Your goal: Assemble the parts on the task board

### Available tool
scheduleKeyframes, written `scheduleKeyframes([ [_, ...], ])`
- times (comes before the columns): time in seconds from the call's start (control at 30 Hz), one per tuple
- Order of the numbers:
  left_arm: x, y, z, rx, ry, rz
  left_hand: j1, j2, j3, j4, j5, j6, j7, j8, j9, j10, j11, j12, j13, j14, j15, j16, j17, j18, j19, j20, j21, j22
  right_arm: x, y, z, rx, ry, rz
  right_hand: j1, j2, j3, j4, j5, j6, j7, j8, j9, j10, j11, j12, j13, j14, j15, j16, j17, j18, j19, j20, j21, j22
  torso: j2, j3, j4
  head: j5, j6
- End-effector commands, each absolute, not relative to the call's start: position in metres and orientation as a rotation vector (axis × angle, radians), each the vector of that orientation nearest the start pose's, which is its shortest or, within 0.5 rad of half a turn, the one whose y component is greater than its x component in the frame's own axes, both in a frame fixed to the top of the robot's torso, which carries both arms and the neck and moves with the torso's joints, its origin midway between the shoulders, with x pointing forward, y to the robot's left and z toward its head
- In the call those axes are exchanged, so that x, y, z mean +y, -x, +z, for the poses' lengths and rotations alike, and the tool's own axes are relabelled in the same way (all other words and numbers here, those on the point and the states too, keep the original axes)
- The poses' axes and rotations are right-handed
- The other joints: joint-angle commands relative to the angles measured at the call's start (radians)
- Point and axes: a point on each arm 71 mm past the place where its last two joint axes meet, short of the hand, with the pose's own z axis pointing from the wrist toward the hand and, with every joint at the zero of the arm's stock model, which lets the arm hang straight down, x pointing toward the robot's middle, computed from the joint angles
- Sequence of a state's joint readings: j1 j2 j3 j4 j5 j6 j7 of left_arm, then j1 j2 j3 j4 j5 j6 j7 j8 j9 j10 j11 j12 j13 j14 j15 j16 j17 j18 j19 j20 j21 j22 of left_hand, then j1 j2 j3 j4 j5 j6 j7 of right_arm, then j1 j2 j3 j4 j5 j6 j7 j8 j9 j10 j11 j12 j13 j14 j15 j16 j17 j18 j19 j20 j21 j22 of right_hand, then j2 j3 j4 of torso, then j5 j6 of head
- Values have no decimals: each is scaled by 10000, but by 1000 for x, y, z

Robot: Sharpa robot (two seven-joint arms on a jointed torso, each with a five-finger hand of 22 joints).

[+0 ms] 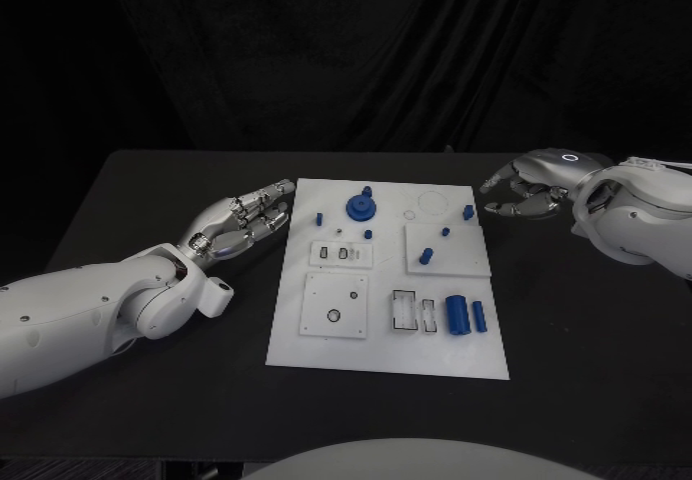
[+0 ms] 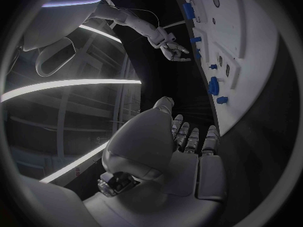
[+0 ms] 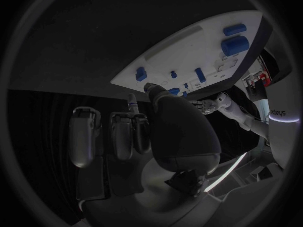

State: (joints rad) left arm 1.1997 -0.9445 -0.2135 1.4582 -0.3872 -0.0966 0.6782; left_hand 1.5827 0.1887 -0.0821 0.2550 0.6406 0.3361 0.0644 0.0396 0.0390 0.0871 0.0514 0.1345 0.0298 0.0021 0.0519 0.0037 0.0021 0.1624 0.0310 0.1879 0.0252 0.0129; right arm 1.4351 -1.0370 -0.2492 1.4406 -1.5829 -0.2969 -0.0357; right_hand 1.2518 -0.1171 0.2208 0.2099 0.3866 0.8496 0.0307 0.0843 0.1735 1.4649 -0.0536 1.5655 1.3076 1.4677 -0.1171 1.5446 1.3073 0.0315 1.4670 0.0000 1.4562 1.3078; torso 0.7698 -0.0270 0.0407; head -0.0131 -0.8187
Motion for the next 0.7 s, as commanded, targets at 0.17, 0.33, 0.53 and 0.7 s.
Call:
scheduleKeyframes([
  [0.17,258,-456,-216,14840,5156,-16679,104,10,74,-11,40,-7,88,34,12,11,64,-24,-12,-4,90,-30,-14,195,8,78,-7,13,-325,-503,-155,16548,3002,2704,119,-58,2,116,-22,155,27,79,36,1024,21,16,2571,927,-22,-19,2165,-29,453,-48,-10,2252,-2,10,6,-41,-9],
  [0.33,257,-456,-216,14843,5146,-16724,108,16,95,-25,39,-18,88,30,10,12,88,-24,-11,-2,118,-30,-13,196,9,86,-7,13,-324,-505,-158,16545,3014,2693,122,-75,-17,157,-25,194,43,97,44,985,36,-25,2504,913,-9,-56,2104,4,383,-39,-145,2208,-8,1,1,13,-74],
  [0.53,257,-456,-216,14845,5148,-16726,109,18,102,-30,38,-32,89,28,8,4,94,-36,-14,-6,126,-31,-15,196,9,90,-6,13,-322,-507,-161,16530,3050,2722,88,-107,-65,258,-28,217,56,104,48,977,53,-33,2491,906,9,-72,2080,15,353,-23,-199,2190,-13,4,-9,16,-100],
  [0.7,257,-456,-216,14848,5146,-16731,111,19,109,-35,37,-53,89,23,6,-3,98,-45,-16,-11,128,-33,-16,195,5,92,-10,11,-319,-508,-164,16449,3074,2795,78,-118,-79,287,-28,219,58,104,48,976,55,-34,2490,906,14,-71,2082,13,356,-18,-191,2193,-17,7,-10,31,-120],
])
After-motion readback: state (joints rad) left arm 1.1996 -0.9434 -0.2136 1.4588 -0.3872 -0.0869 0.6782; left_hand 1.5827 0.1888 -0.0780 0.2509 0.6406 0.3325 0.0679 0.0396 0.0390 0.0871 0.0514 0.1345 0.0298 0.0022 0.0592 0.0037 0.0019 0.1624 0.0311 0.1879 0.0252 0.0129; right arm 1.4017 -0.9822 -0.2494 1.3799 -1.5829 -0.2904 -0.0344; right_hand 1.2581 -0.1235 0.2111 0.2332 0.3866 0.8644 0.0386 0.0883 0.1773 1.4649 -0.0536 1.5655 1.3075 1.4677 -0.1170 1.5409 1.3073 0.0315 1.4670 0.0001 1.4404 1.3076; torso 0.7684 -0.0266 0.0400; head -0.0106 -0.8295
